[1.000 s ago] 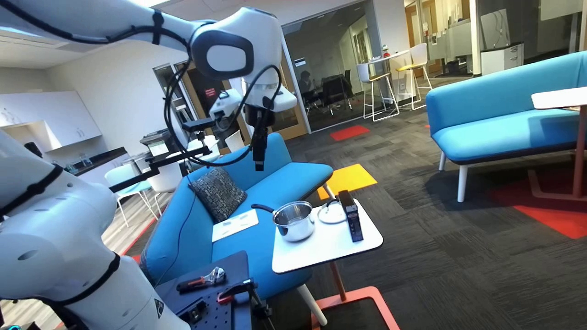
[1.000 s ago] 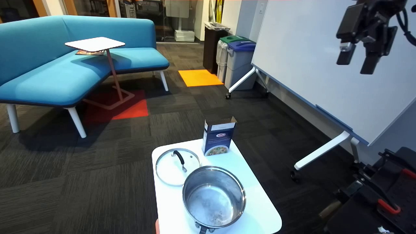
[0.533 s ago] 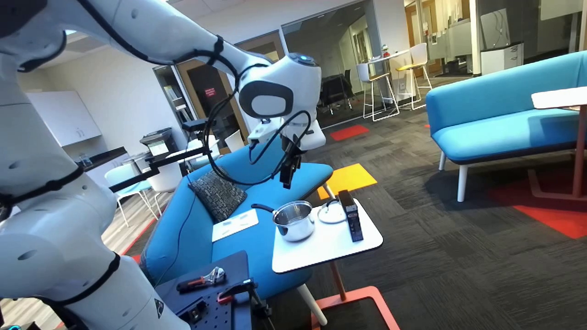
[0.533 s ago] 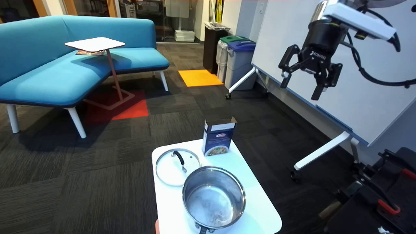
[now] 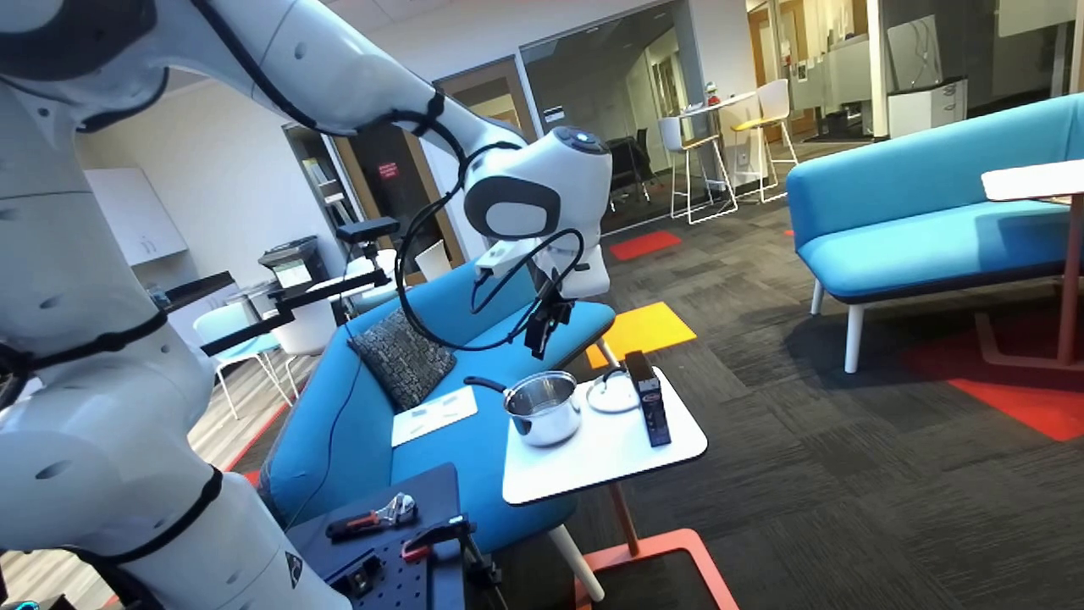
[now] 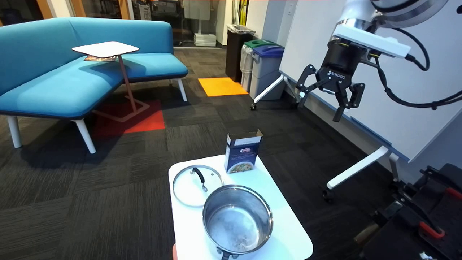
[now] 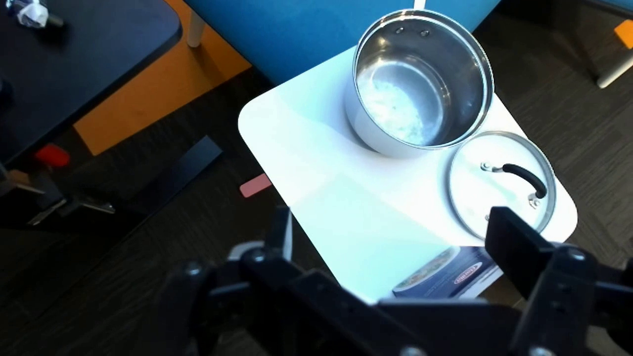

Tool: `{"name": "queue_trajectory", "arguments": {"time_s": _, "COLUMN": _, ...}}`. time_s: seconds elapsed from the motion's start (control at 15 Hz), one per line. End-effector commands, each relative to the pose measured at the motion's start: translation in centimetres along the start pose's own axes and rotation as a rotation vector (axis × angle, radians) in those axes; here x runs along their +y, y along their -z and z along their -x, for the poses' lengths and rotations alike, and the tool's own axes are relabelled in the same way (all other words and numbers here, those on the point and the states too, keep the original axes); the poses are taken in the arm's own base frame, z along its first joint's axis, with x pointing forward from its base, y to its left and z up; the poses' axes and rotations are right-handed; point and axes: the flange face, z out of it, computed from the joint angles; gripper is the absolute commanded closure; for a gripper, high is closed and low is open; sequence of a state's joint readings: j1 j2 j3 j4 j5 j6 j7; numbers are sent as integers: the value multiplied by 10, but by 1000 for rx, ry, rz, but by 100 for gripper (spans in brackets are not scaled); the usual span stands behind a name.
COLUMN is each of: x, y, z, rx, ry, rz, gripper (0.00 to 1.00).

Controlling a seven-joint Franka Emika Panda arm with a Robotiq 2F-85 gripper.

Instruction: Pour some of the contents of the blue box into the silver pot and close the pot with the glass lid

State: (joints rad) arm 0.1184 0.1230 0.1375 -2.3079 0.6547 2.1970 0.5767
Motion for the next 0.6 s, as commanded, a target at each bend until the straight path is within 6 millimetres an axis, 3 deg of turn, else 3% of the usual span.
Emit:
{"name": "queue_trajectory", "arguments": {"time_s": 0.0, "x": 0, "y": 1, "z": 0, "rx": 0, "ry": 0, "rz": 0, "gripper": 0}}
{"name": "queue_trajectory", "arguments": {"time_s": 0.53, "x": 4, "y": -66, "z": -90, "rx": -132, "ry": -325, "rz": -205, "gripper": 0}}
